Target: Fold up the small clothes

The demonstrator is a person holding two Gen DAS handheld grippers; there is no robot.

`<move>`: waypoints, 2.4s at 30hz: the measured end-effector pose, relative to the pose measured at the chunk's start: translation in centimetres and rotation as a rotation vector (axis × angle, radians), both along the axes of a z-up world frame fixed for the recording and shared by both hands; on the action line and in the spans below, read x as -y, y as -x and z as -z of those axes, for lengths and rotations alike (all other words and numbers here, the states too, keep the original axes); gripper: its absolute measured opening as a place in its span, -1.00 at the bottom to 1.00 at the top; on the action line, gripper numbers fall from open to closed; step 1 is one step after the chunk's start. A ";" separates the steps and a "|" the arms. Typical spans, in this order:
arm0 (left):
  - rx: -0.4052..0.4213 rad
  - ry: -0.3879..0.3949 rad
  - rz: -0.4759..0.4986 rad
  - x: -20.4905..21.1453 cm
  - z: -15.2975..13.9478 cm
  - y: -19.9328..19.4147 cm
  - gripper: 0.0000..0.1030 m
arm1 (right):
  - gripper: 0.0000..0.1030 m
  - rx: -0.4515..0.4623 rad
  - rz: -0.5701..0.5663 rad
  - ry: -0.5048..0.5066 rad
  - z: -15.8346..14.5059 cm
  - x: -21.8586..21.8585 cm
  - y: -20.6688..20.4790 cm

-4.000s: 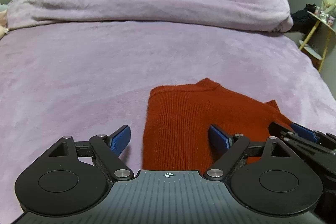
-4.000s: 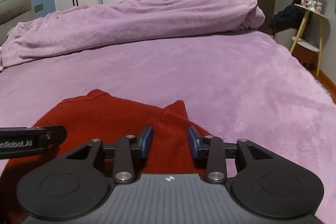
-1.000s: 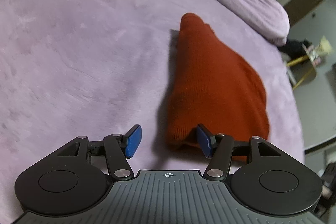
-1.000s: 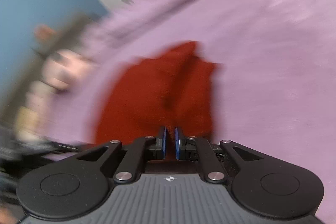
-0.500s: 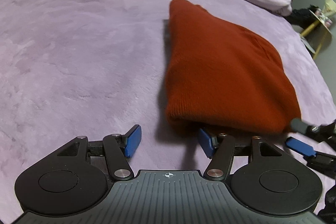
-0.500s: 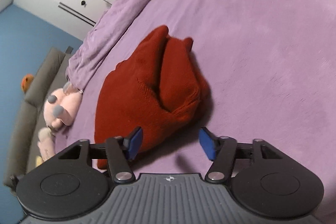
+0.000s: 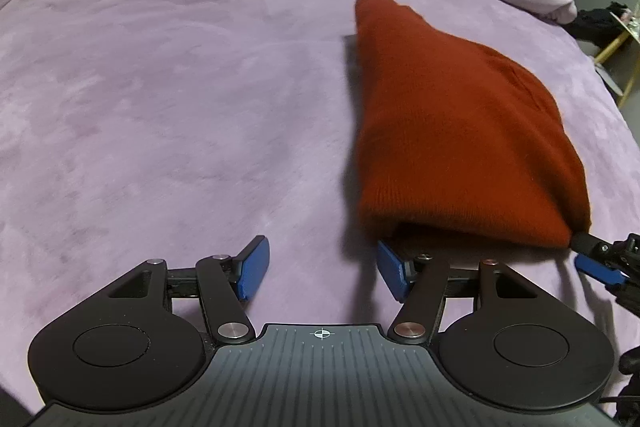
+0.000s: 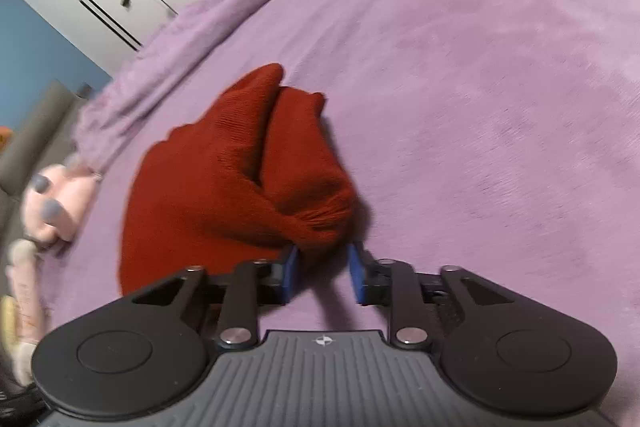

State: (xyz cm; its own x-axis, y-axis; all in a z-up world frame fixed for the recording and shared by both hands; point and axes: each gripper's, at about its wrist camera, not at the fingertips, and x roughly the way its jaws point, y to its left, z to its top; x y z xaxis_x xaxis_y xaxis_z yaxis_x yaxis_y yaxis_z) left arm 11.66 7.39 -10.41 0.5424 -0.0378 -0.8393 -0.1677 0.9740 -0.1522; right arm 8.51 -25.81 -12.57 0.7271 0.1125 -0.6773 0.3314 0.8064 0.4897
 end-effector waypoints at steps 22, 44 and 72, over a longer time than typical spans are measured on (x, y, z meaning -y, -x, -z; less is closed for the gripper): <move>0.088 -0.191 0.107 4.3 -7.0 5.1 0.96 | 0.92 -0.107 -0.109 0.142 -7.2 -3.8 6.3; 0.086 -0.232 0.119 4.8 -8.4 5.1 0.96 | 0.92 -0.240 -0.199 0.395 -8.4 -8.2 5.1; 0.064 -0.224 0.147 5.2 -7.9 5.0 0.96 | 0.92 -0.197 -0.188 0.486 -9.6 -8.8 5.5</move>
